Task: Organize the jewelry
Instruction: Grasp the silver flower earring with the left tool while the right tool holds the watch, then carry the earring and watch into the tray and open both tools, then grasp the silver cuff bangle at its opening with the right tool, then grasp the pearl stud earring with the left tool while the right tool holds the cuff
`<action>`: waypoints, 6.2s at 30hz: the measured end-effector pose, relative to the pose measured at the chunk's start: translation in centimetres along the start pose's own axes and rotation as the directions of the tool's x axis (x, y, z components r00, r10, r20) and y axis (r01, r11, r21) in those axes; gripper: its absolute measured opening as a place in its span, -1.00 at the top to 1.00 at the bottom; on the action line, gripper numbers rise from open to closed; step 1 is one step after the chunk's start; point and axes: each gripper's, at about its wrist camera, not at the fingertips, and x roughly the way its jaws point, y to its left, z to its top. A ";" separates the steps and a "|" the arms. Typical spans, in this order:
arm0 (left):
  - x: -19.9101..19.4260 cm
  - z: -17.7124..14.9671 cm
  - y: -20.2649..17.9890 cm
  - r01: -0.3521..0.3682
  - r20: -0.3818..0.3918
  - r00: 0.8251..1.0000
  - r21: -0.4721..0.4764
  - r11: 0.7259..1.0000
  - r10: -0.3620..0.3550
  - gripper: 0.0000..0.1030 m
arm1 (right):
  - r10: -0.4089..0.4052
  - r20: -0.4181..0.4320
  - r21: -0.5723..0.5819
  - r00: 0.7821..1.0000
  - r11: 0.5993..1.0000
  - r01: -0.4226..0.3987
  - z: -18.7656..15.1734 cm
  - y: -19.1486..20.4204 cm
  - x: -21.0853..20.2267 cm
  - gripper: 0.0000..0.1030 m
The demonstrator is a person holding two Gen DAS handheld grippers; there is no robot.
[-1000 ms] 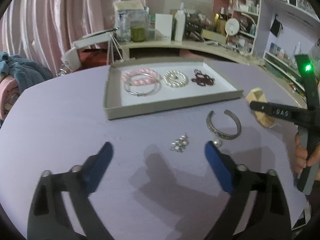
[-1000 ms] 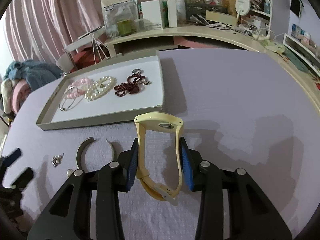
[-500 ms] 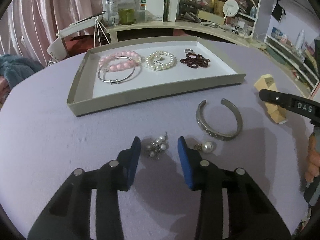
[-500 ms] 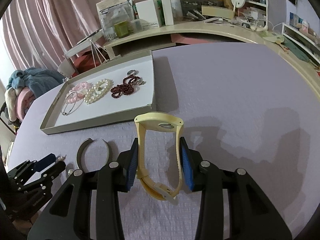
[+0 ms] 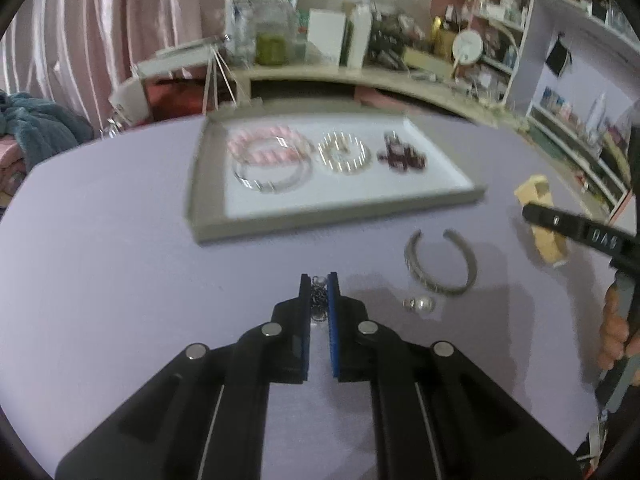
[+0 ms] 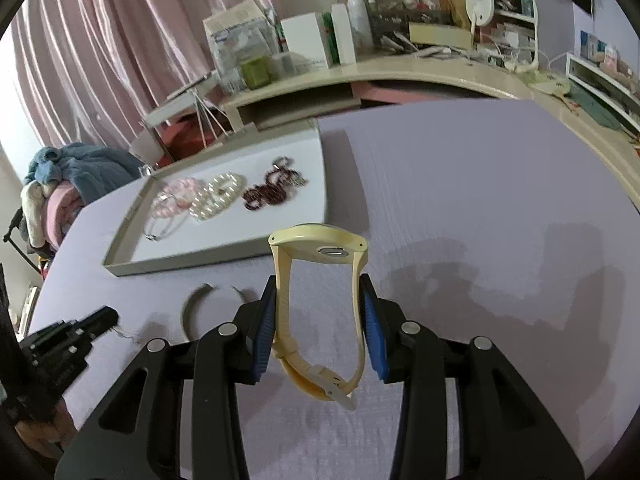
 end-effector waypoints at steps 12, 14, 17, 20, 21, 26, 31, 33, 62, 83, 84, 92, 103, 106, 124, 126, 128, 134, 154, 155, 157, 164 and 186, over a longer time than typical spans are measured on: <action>-7.4 4.6 1.7 0.041 0.171 0.985 -0.044 0.998 -0.033 0.85 | 0.076 0.065 -0.069 0.995 0.995 -0.072 0.5 3.6 -2.9 0.22; -7.8 5.0 1.8 0.044 0.183 0.982 -0.049 0.998 -0.035 0.85 | 0.083 0.072 -0.078 0.994 0.994 -0.078 0.5 3.9 -3.1 0.22; -7.9 5.2 1.7 0.046 0.186 0.982 -0.049 0.998 -0.036 0.85 | 0.091 0.078 -0.086 0.993 0.993 -0.084 0.5 4.2 -3.4 0.22; -7.9 5.3 1.8 0.050 0.182 0.983 -0.055 0.997 -0.039 0.85 | 0.091 0.079 -0.087 0.993 0.993 -0.084 0.5 4.2 -3.4 0.22; -7.8 5.4 1.8 0.055 0.178 0.983 -0.059 0.997 -0.043 0.85 | 0.091 0.079 -0.087 0.993 0.993 -0.084 0.5 4.2 -3.4 0.22; -6.7 6.1 2.1 0.067 0.170 0.984 -0.074 0.995 -0.053 0.85 | 0.088 0.082 -0.084 0.993 0.993 -0.081 0.6 4.2 -3.3 0.22; -4.3 7.4 2.5 0.073 0.153 0.987 -0.093 0.993 -0.058 0.85 | 0.084 0.077 -0.079 0.994 0.994 -0.078 1.4 3.9 -2.1 0.22; -3.0 8.1 2.7 0.073 0.141 0.988 -0.101 0.992 -0.059 0.85 | 0.081 0.072 -0.079 0.994 0.994 -0.075 2.0 3.6 -1.6 0.22; 3.1 8.9 5.5 0.021 0.112 0.994 -0.116 0.993 -0.008 -0.03 | 0.069 0.023 -0.117 0.997 0.991 -0.066 4.9 5.3 4.4 0.22; 2.3 7.4 6.9 0.013 0.108 0.994 -0.124 0.992 0.001 -0.22 | 0.053 0.069 -0.097 0.996 0.994 -0.046 8.0 6.9 6.5 0.21; 2.3 7.4 6.9 0.012 0.107 0.994 -0.122 0.992 0.002 -0.23 | 0.043 0.056 -0.106 0.998 0.994 -0.036 8.3 7.1 7.2 0.21; 2.0 6.9 6.9 0.003 0.108 0.994 -0.105 0.995 0.008 -0.34 | -0.069 -0.051 -0.116 0.996 0.991 0.063 8.8 7.3 13.3 0.21; 2.0 6.3 7.0 0.010 0.102 0.995 -0.120 0.993 0.003 -0.37 | -0.062 0.047 -0.190 0.997 0.979 0.070 7.9 8.2 10.2 -0.44; 1.6 5.7 7.0 0.016 0.106 0.994 -0.127 0.992 -0.003 -0.37 | -0.054 0.041 -0.189 0.998 0.980 0.061 7.2 8.1 9.3 -0.44; -4.5 3.1 5.9 0.011 0.173 0.985 -0.124 0.992 0.011 -0.50 | -0.011 0.064 -0.229 0.998 0.973 0.025 3.0 9.3 2.9 -0.44; -5.1 2.7 5.7 0.011 0.178 0.984 -0.124 0.992 0.011 -0.53 | -0.011 0.054 -0.224 0.998 0.974 0.023 2.2 8.9 2.6 -0.44; -5.5 2.2 5.6 0.013 0.182 0.983 -0.123 0.992 0.009 -0.55 | -0.013 0.041 -0.217 0.999 0.976 0.021 1.6 8.7 2.6 -0.44; -6.4 1.0 5.2 0.016 0.183 0.983 -0.120 0.993 0.006 -0.59 | -0.009 -0.012 -0.205 1.000 0.979 0.006 -0.7 8.7 3.4 -0.44; -6.3 -1.1 5.9 0.014 0.146 0.989 -0.136 0.991 0.006 -0.60 | -0.115 -0.077 -0.203 0.990 0.974 0.097 -3.7 10.1 5.7 -0.44; -6.2 -1.2 5.9 0.015 0.143 0.990 -0.136 0.991 0.005 -0.60 | -0.121 -0.087 -0.203 0.989 0.974 0.101 -3.8 10.0 6.0 -0.44; -6.0 -1.2 5.8 0.015 0.138 0.990 -0.134 0.991 0.003 -0.61 | -0.128 -0.093 -0.211 0.987 0.972 0.106 -3.9 10.1 6.2 -0.45; -5.4 -1.2 5.4 0.015 0.121 0.993 -0.126 0.992 0.000 -0.61 | -0.129 -0.090 -0.190 0.988 0.976 0.110 -3.7 9.1 6.0 -0.33; 0.7 -2.9 -4.0 0.044 -0.027 0.999 0.019 0.999 -0.043 -0.60 | -0.040 -0.015 0.014 0.999 0.999 0.041 -2.0 0.7 0.6 -0.33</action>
